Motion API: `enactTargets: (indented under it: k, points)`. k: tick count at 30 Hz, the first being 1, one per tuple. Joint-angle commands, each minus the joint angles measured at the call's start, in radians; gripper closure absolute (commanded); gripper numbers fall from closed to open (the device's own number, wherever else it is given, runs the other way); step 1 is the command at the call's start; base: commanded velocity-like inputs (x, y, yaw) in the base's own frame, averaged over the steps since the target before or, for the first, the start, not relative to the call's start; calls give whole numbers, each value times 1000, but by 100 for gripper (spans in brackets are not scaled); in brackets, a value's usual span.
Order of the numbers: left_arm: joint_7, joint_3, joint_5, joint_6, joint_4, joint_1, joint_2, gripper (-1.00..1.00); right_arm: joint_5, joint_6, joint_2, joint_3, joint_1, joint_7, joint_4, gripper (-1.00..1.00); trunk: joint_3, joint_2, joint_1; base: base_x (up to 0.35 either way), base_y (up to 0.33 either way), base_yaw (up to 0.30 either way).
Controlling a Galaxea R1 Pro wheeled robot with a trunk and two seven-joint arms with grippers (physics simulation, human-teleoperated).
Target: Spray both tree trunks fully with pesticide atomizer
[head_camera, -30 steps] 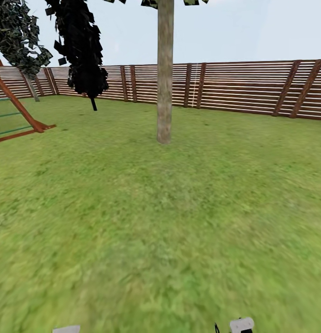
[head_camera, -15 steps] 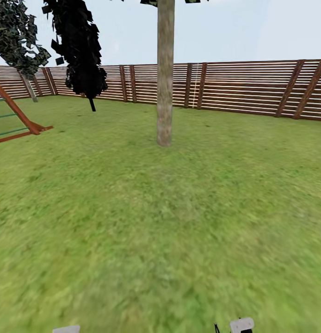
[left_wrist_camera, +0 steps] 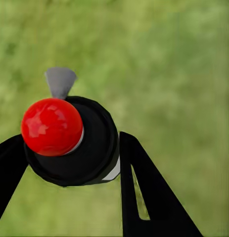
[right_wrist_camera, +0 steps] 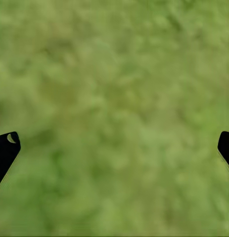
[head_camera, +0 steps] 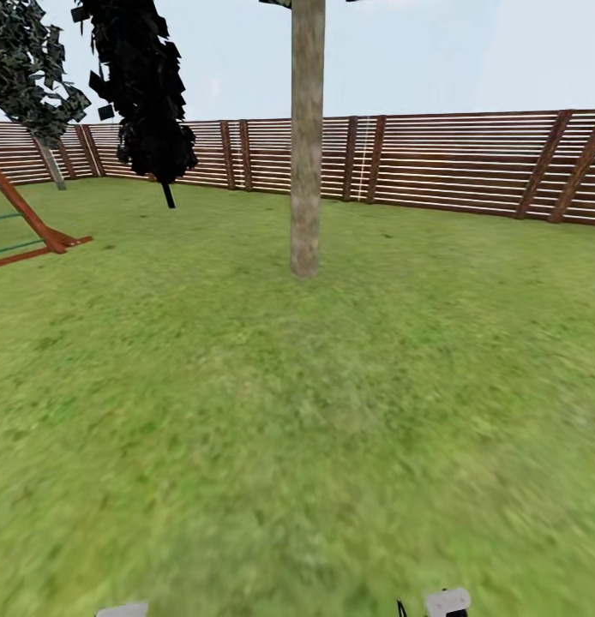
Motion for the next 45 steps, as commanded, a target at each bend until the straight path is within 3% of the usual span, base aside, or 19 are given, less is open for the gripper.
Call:
enactTargets:
  k: [1,45]
  points:
    - [0,0,0,0,0,0,0,100,0,0,0,0,0,0,0,-100,0,0,0,343,0,0]
    - [0,0,1,0,0,3,-1,100,0,0,0,0,0,0,0,-100,0,0,0,343,0,0]
